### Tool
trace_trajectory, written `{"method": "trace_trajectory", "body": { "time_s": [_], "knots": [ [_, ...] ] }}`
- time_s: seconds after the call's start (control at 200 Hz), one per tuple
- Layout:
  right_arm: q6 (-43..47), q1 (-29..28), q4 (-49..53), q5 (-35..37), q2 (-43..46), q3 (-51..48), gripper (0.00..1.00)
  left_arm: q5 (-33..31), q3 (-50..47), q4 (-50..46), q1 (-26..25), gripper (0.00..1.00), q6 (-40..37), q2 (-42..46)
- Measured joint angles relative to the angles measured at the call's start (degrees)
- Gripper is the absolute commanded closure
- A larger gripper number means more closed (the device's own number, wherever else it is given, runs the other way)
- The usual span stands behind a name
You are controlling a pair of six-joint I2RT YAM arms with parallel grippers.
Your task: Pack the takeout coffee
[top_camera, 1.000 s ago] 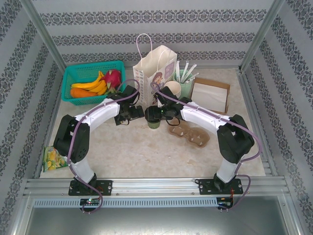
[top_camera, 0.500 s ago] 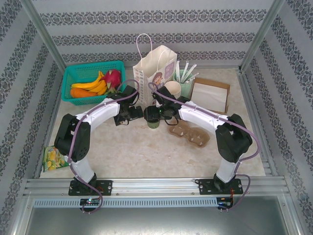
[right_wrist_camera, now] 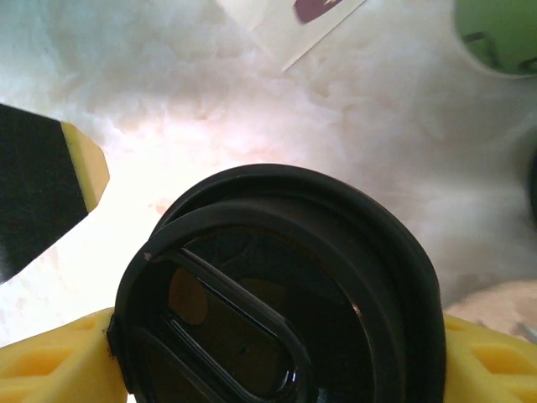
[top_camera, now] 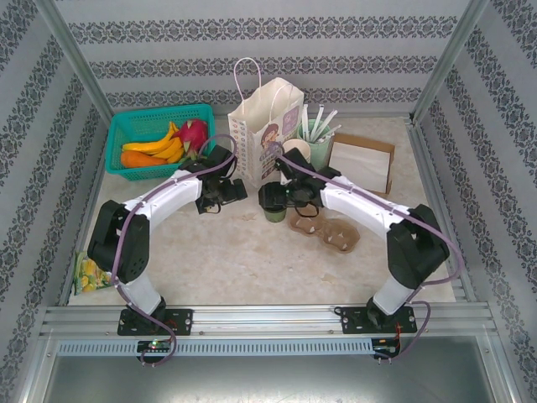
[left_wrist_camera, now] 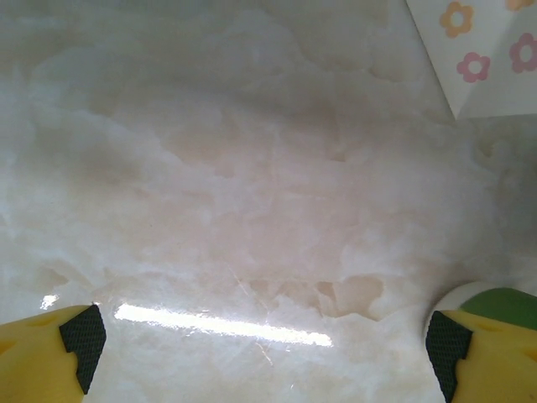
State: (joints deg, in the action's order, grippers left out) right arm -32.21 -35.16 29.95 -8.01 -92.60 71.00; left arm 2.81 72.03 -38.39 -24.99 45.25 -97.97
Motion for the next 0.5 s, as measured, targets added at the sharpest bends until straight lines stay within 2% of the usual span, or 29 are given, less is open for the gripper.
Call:
{"method": "trace_trajectory", "body": {
  "time_s": [0.24, 0.5],
  "knots": [
    [-0.6, 7.5, 0.3, -0.9, 10.2, -3.2, 0.41, 1.6, -2.0, 4.5, 0.0, 0.0, -1.1, 2.0],
    [-1.3, 18.8, 4.0, 0.3, 19.0, -9.6, 0.41, 2.4, -5.6, 10.7, 0.0, 0.01, -2.6, 6.1]
  ]
}}
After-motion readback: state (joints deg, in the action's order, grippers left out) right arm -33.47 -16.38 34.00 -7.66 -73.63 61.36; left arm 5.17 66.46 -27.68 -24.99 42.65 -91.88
